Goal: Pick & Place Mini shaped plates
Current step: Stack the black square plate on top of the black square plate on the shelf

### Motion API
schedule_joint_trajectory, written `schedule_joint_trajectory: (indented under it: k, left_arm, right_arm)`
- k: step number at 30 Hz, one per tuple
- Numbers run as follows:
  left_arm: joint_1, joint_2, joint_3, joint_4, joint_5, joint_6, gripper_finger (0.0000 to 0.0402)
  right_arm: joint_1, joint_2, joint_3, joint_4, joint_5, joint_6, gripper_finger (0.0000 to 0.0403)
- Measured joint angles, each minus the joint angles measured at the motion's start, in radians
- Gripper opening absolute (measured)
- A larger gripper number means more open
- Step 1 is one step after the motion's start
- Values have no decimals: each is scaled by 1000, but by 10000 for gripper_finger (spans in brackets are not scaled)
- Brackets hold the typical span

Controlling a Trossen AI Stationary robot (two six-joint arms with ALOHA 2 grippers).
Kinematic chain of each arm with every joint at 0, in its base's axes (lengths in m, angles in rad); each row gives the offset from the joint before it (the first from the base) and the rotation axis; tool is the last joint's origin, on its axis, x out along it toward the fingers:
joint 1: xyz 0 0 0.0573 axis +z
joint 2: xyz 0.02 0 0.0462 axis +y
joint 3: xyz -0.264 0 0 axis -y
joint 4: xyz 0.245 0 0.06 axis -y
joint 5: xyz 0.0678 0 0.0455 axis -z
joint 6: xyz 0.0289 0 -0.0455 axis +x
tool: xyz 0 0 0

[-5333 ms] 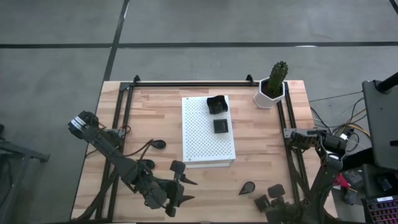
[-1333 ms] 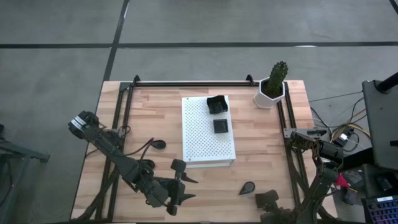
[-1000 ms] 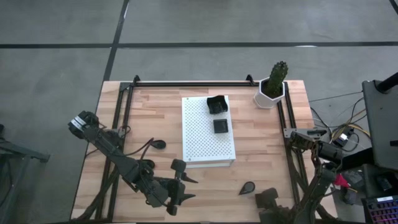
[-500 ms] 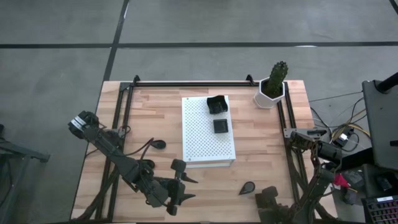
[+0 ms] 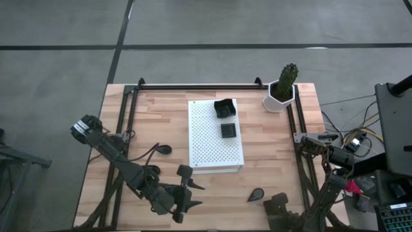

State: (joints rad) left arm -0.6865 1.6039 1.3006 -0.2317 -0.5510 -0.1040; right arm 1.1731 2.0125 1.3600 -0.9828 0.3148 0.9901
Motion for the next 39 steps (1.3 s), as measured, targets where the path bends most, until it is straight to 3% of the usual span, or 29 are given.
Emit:
schedule_joint_trajectory:
  k: [6,14,17,27,39]
  left_arm:
    - [0,0,0,0,0,0,220]
    - [0,0,0,0,0,2,220]
    - [0,0,0,7,-1,2,220]
    - [1,6,-20,42,-3,-27,220]
    - [0,7,-64,67,-6,-74,220]
  right_arm:
    - [-11,-1,73,-107,7,0,8]
    - [-47,-2,203,-254,136,-42,8]
    - [-70,-2,243,-318,228,-80,8]
    - [-232,-3,364,-426,470,-337,8]
    - [-445,-105,405,-431,524,-597,8]
